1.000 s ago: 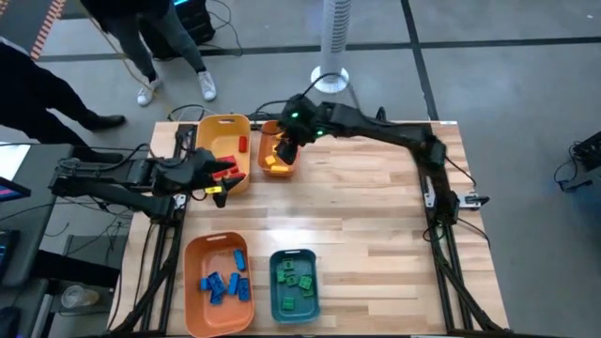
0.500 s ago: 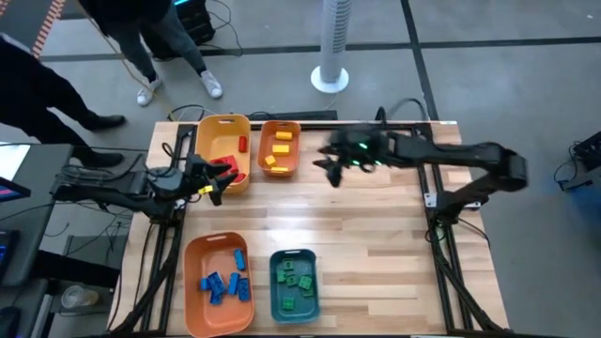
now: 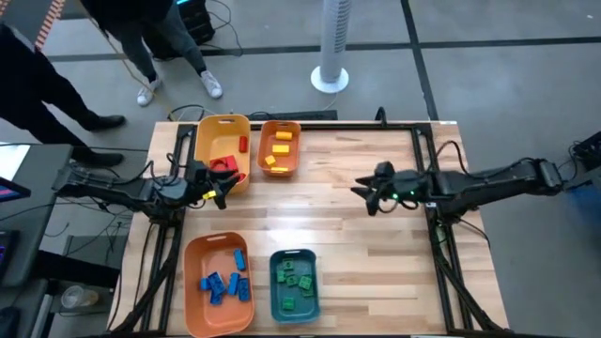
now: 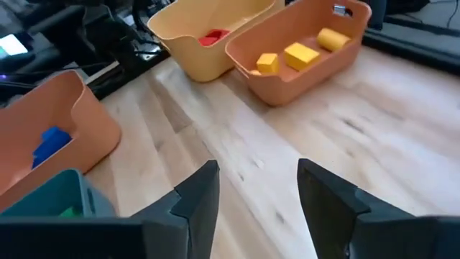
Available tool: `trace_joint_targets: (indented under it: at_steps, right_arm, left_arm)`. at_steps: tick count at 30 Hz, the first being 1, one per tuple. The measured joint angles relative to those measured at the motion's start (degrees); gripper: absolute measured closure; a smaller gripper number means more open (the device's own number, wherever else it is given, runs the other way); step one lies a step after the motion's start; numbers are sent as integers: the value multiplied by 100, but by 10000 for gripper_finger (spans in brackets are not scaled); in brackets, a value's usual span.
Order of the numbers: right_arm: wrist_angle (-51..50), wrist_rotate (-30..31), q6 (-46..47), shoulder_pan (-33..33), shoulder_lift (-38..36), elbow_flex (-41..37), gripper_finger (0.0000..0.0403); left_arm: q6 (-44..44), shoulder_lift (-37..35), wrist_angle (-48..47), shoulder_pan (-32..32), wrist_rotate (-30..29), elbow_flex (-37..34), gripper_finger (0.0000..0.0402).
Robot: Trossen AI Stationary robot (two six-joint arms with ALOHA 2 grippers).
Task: Sort blocks
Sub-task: Return to Home Position
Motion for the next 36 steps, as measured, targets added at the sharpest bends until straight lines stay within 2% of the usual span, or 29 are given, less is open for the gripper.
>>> trace_joint_targets:
  at_steps: [6, 14, 17, 21, 23, 26, 30, 33, 36]
  right_arm:
    - [14, 545, 596, 596, -626, -629, 211]
    - [26, 1164, 1387, 1314, -1427, -1315, 213]
    - [15, 1306, 1958, 1453, -1706, -1453, 219]
    - [2, 1868, 2564, 1552, -1873, -1458, 235]
    - [-143, 2149, 3211, 1550, -1917, -1458, 243]
    - [-458, 2438, 4335, 1555, -1926, -1458, 258]
    - [-493, 2466, 5580, 1579, -1900, -1458, 278]
    - [-593, 2378, 5923, 1522, -1904, -1458, 288]
    - [-598, 1657, 5849, 1553, -1919, -1458, 290]
  left_arm:
    - [-19, -33, 177, -222, -305, -99, 258]
    - [310, -626, 136, -245, -411, -101, 260]
    - [874, -823, 128, -233, -417, -101, 260]
    - [1522, -855, -165, -233, -435, -101, 260]
    - [1521, -822, -444, -231, -470, -101, 260]
    - [1046, -823, -938, -231, -477, -102, 260]
    - [940, -822, -1049, -227, -591, -271, 260]
    - [1018, -824, -1007, -227, -636, -433, 260]
    - [845, -820, -1025, -227, -638, -629, 260]
